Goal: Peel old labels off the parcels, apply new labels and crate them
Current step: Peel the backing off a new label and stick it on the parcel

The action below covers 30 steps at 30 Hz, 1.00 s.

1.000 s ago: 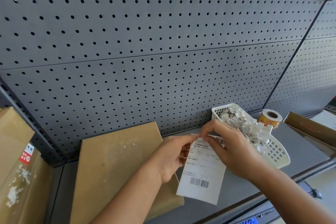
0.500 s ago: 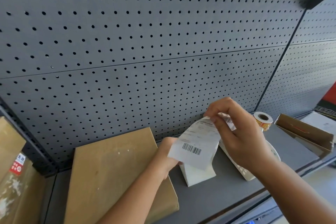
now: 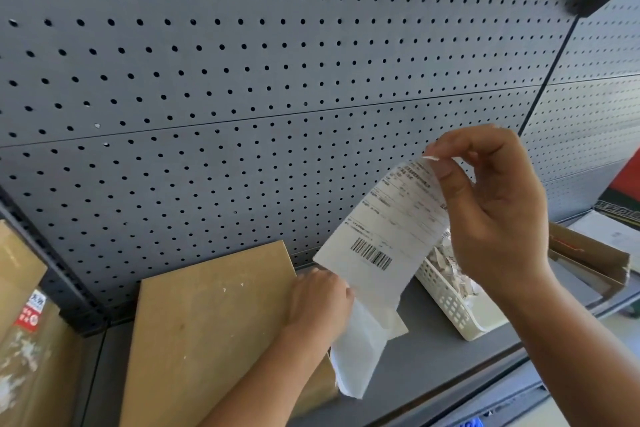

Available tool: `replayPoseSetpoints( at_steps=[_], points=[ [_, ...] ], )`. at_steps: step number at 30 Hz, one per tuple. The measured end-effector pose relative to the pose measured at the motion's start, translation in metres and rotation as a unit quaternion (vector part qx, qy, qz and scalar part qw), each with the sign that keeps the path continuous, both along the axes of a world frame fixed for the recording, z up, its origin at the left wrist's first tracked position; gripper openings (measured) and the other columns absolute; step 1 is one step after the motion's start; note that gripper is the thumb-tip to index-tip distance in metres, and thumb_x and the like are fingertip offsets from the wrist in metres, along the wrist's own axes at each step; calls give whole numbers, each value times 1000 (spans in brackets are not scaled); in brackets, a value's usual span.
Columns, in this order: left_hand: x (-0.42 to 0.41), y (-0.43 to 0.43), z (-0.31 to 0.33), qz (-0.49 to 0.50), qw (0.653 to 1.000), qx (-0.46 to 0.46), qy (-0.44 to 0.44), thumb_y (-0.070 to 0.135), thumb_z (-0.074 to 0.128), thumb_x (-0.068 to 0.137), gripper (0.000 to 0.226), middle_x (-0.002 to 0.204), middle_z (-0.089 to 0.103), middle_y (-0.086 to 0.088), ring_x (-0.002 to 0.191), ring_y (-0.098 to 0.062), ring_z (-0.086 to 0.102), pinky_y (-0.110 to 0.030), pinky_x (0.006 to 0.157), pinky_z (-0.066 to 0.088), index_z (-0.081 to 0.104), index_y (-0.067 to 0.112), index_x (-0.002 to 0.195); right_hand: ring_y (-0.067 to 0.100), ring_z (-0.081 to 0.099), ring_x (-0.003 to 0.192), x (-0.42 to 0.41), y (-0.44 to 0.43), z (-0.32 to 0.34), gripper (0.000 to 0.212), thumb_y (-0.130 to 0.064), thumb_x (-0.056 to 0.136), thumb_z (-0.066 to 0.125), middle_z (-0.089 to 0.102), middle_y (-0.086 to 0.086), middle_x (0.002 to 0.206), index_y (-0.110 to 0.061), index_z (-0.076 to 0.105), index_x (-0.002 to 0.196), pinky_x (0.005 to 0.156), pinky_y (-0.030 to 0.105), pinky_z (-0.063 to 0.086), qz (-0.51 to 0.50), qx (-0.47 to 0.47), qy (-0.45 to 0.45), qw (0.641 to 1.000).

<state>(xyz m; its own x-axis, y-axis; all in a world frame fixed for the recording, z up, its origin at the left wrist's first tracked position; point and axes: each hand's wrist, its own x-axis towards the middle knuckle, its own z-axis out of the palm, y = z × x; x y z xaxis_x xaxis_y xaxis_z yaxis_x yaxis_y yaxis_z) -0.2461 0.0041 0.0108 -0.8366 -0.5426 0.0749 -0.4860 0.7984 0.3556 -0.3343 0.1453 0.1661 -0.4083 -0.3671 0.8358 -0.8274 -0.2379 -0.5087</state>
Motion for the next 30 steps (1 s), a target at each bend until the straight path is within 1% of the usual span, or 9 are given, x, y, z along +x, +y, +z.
replayPoseSetpoints(
  at_steps=[2, 5, 9, 13, 15, 19, 22, 26, 30],
  points=[
    [0, 0, 0, -5, 1000, 11, 16, 26, 52, 97, 21, 96, 68, -5, 89, -27, 60, -31, 64, 34, 69, 13, 97, 19, 60, 99, -1, 0, 0, 29, -3, 95, 56, 61, -12, 98, -32, 53, 100, 91, 40, 49, 11, 8, -16, 1000],
    [2, -7, -2, -5, 994, 97, 57, 44, 64, 90, 32, 89, 69, -1, 78, -23, 63, -29, 61, 50, 69, 13, 93, 14, 61, 96, -5, -2, -7, 26, -5, 95, 58, 63, -13, 97, -31, 55, 98, 86, 38, 51, 31, 53, -49, 997],
    [15, -19, 14, 44, 971, 191, 135, 20, 53, 96, 20, 69, 57, 4, 61, -13, 50, -28, 54, 39, 54, 24, 77, 17, 61, 89, -13, -8, -20, 15, -12, 93, 58, 65, -10, 94, -27, 59, 97, 82, 41, 50, 78, 110, -112, 984],
    [42, -35, 47, 64, 874, 373, 305, 46, 47, 104, 38, 83, 70, 3, 76, -11, 63, -30, 72, 48, 72, 19, 92, 21, 61, 85, -16, -17, -29, 22, -2, 95, 60, 66, -5, 90, -23, 61, 98, 80, 43, 49, 112, 155, -132, 973],
    [57, -44, 57, 85, 834, 402, 368, 47, 44, 103, 45, 89, 73, -4, 80, -13, 64, -38, 78, 52, 75, 15, 94, 22, 61, 84, -13, -22, -30, 24, -1, 95, 60, 66, -5, 88, -25, 62, 97, 79, 45, 50, 121, 176, -137, 967],
    [91, -48, 74, 26, 849, 346, 399, 65, 42, 98, 49, 109, 73, 10, 105, -8, 65, -32, 93, 51, 75, 30, 106, 24, 63, 83, -5, -34, -29, 20, -10, 94, 62, 67, -3, 88, -29, 63, 95, 78, 51, 52, 141, 198, -142, 960],
    [105, -34, 86, -51, 876, 366, 310, 78, 58, 79, 54, 113, 72, 13, 105, -7, 66, -23, 88, 51, 72, 39, 113, 26, 64, 83, 4, -46, -31, 13, -24, 89, 62, 68, -2, 89, -35, 64, 95, 76, 51, 54, 156, 221, -140, 952],
    [114, -21, 89, -4, 888, 319, 331, 40, 71, 91, 12, 91, 76, 7, 79, -14, 68, -36, 71, 56, 76, 32, 97, 25, 66, 85, 20, -65, -33, 23, -13, 94, 65, 70, -2, 92, -36, 66, 97, 76, 46, 56, 185, 241, -127, 944],
    [130, -24, 81, 59, 851, 351, 386, 28, 69, 91, 10, 87, 77, 2, 81, -18, 72, -29, 68, 57, 77, 21, 89, 12, 65, 100, 36, -83, -36, 29, -13, 94, 63, 69, -15, 108, -35, 65, 113, 86, 30, 53, 166, 251, -95, 949]
  ],
)
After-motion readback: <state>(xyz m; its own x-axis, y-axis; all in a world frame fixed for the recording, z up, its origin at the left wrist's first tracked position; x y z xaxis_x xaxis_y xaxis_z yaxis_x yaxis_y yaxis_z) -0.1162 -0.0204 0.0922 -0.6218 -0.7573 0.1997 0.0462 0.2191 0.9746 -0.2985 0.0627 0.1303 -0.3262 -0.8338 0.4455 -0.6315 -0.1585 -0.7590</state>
